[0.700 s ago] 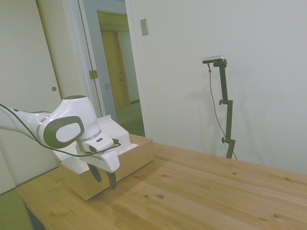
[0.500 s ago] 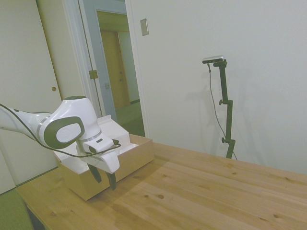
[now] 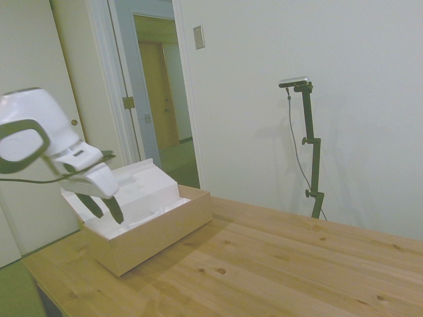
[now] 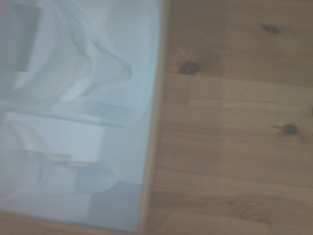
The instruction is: Close the box
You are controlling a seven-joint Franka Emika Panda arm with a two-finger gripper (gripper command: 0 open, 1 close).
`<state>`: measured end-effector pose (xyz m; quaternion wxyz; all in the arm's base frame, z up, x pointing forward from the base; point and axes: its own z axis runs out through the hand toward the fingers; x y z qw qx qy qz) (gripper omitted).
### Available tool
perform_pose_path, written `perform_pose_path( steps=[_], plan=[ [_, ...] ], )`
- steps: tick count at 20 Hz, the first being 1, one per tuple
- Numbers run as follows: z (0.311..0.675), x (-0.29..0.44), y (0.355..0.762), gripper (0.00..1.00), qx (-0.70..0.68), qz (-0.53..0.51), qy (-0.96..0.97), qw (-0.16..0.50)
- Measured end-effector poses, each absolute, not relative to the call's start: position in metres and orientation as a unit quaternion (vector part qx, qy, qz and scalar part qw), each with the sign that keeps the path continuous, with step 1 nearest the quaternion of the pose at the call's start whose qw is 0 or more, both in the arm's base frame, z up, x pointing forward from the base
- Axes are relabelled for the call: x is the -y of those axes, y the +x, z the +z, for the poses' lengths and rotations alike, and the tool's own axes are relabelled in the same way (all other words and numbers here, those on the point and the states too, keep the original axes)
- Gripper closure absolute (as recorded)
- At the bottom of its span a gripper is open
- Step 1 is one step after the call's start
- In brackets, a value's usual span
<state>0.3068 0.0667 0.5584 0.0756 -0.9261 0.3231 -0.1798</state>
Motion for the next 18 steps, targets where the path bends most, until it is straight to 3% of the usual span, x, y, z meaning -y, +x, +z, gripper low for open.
perform_pose_path(
  steps=[6,12,18],
  plan=[
    [0.576,-0.093,0.331,0.00,-0.248,-0.263,-0.928,0.089],
    [0.625,-0.146,0.323,0.00,-0.185,-0.305,-0.928,0.103],
    [0.658,-0.247,0.325,0.00,-0.126,-0.315,-0.935,0.102]
  ],
)
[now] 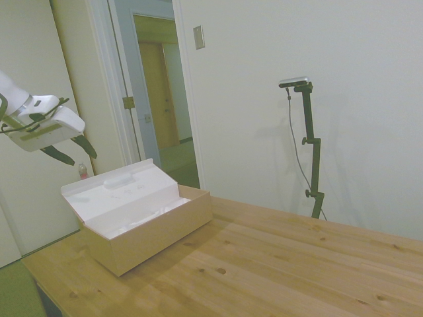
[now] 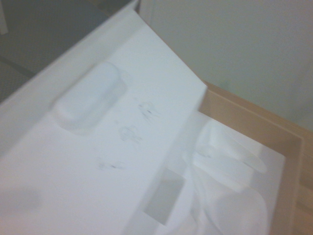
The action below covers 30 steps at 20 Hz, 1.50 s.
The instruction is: Close the box
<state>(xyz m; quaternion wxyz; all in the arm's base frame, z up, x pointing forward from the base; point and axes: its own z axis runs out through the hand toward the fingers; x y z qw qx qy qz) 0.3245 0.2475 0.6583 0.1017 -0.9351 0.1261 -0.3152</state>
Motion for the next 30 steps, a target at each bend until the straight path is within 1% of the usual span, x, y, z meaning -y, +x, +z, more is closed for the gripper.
perform_pose_path(
  steps=[4,9,10,15,17,20,22,25,27,30],
  plan=[
    [0.661,-0.319,0.354,0.00,-0.114,-0.309,-0.941,0.079],
    [0.644,-0.401,0.394,0.00,-0.084,-0.302,-0.949,0.018],
    [0.637,-0.410,0.399,0.00,-0.081,-0.299,-0.951,0.007],
    [0.572,-0.423,0.431,0.00,-0.074,-0.280,-0.957,-0.037],
    [0.558,-0.429,0.443,0.00,-0.078,-0.276,-0.957,-0.049],
    [0.563,-0.439,0.459,0.00,-0.090,-0.270,-0.957,-0.049],
    [0.580,-0.440,0.465,0.00,-0.101,-0.277,-0.955,-0.042],
    [0.601,-0.445,0.461,0.00,-0.096,-0.269,-0.958,-0.020],
    [0.599,-0.450,0.458,0.00,-0.079,-0.252,-0.964,-0.017],
    [0.577,-0.457,0.459,0.00,-0.053,-0.236,-0.970,-0.032]
  ],
)
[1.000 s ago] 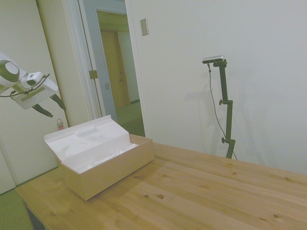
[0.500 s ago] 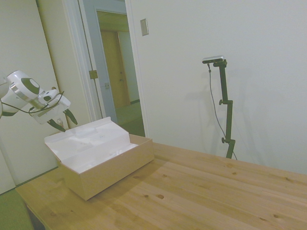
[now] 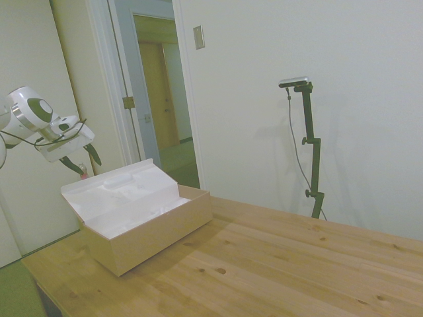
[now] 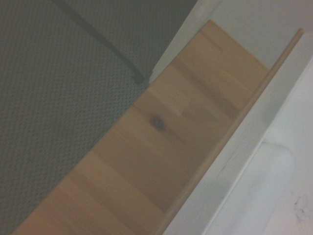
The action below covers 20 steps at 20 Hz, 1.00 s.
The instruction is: Close the box
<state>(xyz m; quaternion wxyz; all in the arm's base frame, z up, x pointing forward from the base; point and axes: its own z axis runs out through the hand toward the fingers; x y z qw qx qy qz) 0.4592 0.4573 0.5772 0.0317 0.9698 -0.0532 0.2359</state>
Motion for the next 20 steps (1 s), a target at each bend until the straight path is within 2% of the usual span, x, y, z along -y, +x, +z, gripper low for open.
perform_pose_path(
  steps=[6,8,10,16,20],
  plan=[
    [0.530,-0.461,0.467,0.00,0.024,0.220,0.973,0.059],
    [0.527,-0.450,0.470,0.00,0.031,0.225,0.971,0.072],
    [0.540,-0.426,0.470,0.00,0.049,0.234,0.967,0.089],
    [0.590,-0.254,0.474,0.00,0.163,0.246,0.947,0.127],
    [0.589,-0.123,0.465,0.00,0.223,0.229,0.941,0.112]
  ],
)
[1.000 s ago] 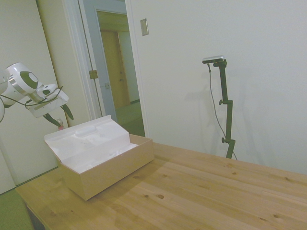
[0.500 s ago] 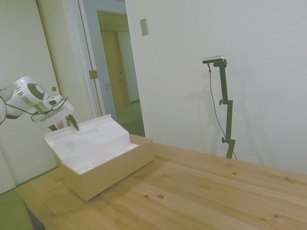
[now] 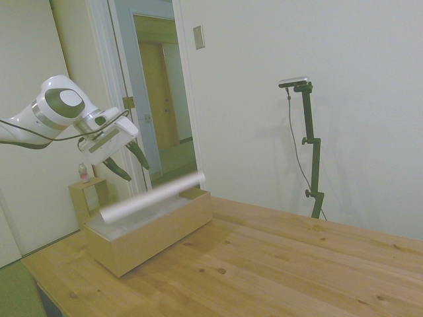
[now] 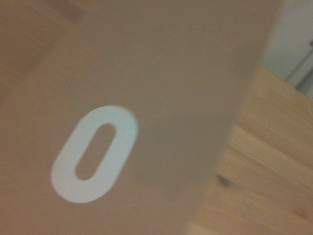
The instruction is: Close the box
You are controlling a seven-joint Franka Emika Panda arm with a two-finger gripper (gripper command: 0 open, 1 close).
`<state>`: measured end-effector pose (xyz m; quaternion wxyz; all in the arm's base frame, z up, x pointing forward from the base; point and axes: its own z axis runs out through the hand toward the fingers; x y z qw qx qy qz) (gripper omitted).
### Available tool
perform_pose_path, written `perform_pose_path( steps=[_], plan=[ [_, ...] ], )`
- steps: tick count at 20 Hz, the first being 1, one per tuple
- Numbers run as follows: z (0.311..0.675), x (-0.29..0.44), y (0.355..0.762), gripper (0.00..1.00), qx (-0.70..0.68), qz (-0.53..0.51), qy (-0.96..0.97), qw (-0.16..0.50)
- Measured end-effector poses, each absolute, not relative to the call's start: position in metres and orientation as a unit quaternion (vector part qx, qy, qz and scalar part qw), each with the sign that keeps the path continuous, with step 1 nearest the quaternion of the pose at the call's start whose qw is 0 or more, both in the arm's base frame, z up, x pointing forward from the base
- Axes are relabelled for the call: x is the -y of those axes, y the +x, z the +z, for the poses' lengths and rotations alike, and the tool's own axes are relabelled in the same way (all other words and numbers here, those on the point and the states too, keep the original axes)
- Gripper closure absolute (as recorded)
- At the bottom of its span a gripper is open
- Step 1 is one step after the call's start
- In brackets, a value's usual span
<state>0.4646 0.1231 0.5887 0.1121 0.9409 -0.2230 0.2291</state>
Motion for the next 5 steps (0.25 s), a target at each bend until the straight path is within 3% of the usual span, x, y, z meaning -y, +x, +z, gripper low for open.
perform_pose_path(
  steps=[5],
  plan=[
    [0.521,0.012,0.435,0.00,0.270,0.194,0.941,0.066]
  ],
)
